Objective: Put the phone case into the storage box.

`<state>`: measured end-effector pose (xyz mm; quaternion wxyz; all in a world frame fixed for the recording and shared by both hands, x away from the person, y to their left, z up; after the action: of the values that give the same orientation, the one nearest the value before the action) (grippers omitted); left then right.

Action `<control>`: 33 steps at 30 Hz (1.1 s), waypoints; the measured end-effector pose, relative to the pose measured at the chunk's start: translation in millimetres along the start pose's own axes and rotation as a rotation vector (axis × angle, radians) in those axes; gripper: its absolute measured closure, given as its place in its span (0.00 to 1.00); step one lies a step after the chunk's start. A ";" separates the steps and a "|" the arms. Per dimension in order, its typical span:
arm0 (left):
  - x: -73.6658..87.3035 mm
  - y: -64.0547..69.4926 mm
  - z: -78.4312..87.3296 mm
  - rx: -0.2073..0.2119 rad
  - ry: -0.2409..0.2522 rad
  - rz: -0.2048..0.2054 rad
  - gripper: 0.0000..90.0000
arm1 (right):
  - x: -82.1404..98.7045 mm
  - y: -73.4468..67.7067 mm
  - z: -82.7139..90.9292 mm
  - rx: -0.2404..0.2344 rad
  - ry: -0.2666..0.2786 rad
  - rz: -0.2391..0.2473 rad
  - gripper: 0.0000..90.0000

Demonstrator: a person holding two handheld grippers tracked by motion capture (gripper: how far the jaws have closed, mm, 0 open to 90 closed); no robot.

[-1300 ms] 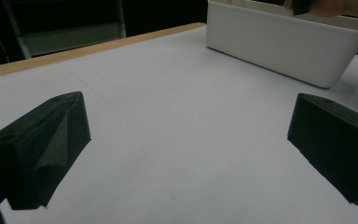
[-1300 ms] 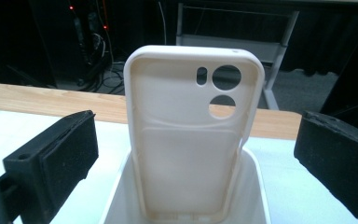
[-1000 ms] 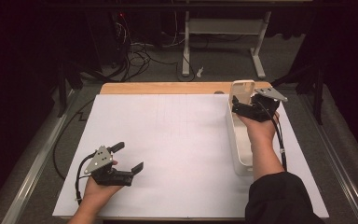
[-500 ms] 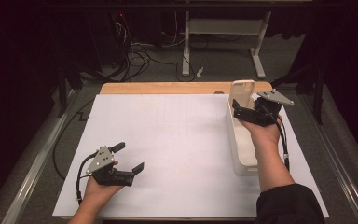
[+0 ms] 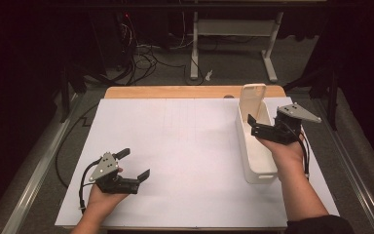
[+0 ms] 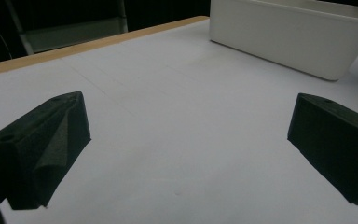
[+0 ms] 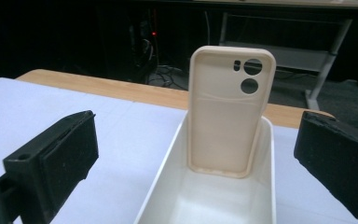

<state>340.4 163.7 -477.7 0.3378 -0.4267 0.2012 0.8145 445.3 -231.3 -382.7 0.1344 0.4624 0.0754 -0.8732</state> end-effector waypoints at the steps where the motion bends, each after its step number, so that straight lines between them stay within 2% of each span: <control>1: 0.0 -0.1 0.2 -0.001 0.001 0.001 0.00 | 1.9 -1.5 3.8 -0.012 0.003 0.003 0.00; 7: -0.2 -0.9 2.2 -0.003 0.007 0.007 0.00 | 13.3 -6.8 20.5 -0.044 -0.002 0.028 0.00; 16: 0.3 0.2 1.3 0.001 0.003 0.005 0.00 | 29.6 -13.1 50.3 -0.088 0.023 0.067 0.00; 22: 0.4 0.5 2.1 0.003 0.006 0.008 0.00 | 45.5 -14.2 63.0 -0.105 0.034 0.090 0.00; 28: -0.2 0.1 4.7 0.001 0.016 0.014 0.00 | 61.7 -16.4 73.2 -0.116 0.058 0.142 0.00; 33: -0.2 0.0 8.4 -0.007 0.023 0.020 0.00 | 74.5 -16.2 82.2 -0.139 0.092 0.138 0.00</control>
<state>335.8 168.8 -472.9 0.3255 -0.4353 0.2066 0.8135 335.7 -249.2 -398.1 0.2222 0.4956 0.1099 -0.8324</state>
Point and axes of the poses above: each handheld gripper's, and its own axes: z roughly backward along the jaws, x roughly out of its underside, y roughly to its right, the point moved 8 cm from there along -z, roughly forward along the jaws, and after that the axes turned 14 degrees about -y, right-handed, at the moved point
